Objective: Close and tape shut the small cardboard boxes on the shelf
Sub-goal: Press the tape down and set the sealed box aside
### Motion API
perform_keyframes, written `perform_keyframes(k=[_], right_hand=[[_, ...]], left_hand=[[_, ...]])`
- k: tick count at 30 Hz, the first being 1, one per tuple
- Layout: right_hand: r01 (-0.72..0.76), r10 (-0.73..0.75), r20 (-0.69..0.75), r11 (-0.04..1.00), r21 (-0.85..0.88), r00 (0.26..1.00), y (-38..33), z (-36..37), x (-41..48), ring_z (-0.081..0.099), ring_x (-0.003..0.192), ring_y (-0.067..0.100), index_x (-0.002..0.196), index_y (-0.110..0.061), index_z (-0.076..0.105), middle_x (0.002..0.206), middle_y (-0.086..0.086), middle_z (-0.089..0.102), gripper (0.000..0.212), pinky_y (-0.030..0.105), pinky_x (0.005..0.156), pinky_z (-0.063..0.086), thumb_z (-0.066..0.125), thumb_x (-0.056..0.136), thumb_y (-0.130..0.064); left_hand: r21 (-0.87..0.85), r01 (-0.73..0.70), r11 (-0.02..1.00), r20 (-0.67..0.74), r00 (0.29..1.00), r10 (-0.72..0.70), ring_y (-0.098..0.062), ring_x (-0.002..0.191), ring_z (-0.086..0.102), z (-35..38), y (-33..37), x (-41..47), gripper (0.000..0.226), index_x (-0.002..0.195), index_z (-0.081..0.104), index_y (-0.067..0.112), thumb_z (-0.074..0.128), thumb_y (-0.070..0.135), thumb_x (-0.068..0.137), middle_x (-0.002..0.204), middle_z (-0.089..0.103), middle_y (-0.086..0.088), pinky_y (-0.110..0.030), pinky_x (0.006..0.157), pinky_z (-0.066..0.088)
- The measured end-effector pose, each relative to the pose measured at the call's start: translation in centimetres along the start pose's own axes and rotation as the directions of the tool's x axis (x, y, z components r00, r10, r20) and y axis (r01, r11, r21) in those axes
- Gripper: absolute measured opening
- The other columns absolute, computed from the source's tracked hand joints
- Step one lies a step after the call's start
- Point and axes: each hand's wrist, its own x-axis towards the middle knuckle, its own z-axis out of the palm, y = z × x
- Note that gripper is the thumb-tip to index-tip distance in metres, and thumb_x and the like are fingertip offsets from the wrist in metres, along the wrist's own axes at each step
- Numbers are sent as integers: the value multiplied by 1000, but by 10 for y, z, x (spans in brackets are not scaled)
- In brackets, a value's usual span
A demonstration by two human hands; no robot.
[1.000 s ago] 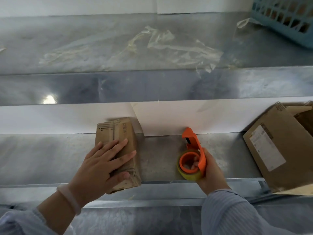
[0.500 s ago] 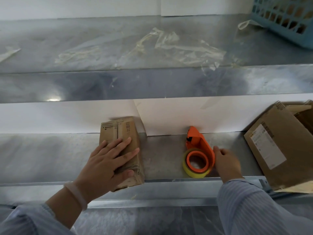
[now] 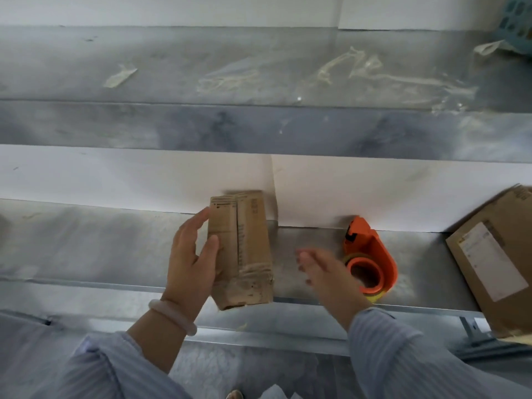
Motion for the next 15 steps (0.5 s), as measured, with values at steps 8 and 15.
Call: perform_keyframes(k=[8,15], right_hand=[[-244,206,169,935,258,964,-13,41,-11,68,98,13,106,-22,65,104,-4,71,23,36,90,57,56,97,-41],[-305,288,107,845,439,952,-12,46,-5,69,91,22,102,-8,67,94,8,73,21,43,88,58,60,96,-26]], left_hand=[[-234,550,802,126,835,-535,-16,100,65,-13,-5,-45,51,110,62,17,59,52,74,105,68,-1,-32,86,53],[-498,617,609,207,767,-608,-29,108,66,-17,-12,-49,49,107,63,-2,59,39,82,108,69,-22,-40,95,52]])
